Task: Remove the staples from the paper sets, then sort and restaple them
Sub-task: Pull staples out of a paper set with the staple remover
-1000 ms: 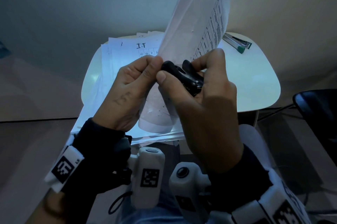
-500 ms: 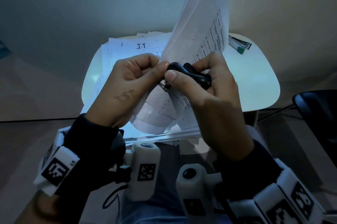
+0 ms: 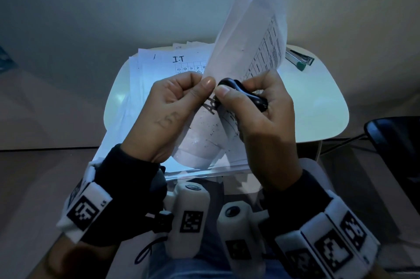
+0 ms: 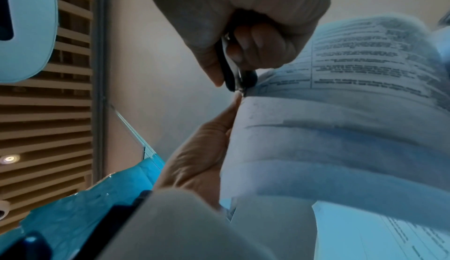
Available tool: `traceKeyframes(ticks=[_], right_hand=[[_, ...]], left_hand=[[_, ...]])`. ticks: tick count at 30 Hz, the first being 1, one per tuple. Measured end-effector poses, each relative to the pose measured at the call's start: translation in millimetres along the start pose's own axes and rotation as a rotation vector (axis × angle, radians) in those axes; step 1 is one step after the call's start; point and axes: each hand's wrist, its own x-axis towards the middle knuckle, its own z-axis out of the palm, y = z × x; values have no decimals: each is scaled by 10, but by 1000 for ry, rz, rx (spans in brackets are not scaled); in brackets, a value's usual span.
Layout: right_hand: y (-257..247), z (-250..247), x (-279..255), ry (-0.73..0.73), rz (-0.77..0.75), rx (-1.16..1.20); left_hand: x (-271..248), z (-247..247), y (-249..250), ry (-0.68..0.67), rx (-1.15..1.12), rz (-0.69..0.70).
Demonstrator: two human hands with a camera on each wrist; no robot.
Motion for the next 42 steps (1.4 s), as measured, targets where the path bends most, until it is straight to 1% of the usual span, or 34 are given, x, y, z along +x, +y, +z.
traceKeyframes(ticks=[3,7,10,14,17,19,21,23,25,28,33,38,42], right_hand=[[18,-37,19,-31,51,61],[8,-113,19,-55,58,137],[-2,-168,19,-69,105,212],[-27,-174,60,-92,148,168],[-60,-161,103,-93,206,181],[-79,-152,129,-103,245,183],[-107,-138,151,-115,252,168],[-143,-127,178,-128,242,162],[-190,-122,202,-141,253,172],[-228,-150,244,-151,287,171],[-235,-202,285,-168,359,161],[-237,-192,285,-131,315,136],[-233,-173,265,-118,284,133]], left_hand=[[3,26,3,13,-16,-15],[8,18,-3,67,6,-43],[9,13,7,80,29,-50],[5,18,22,59,53,-42],[-16,14,26,7,121,-22],[-30,5,51,-30,196,-8],[-31,-9,89,-50,328,12],[-21,7,127,-35,509,77],[3,34,150,17,628,164],[48,56,152,49,755,267],[55,56,142,41,856,326],[50,103,142,109,1033,430],[67,150,165,139,1241,485]])
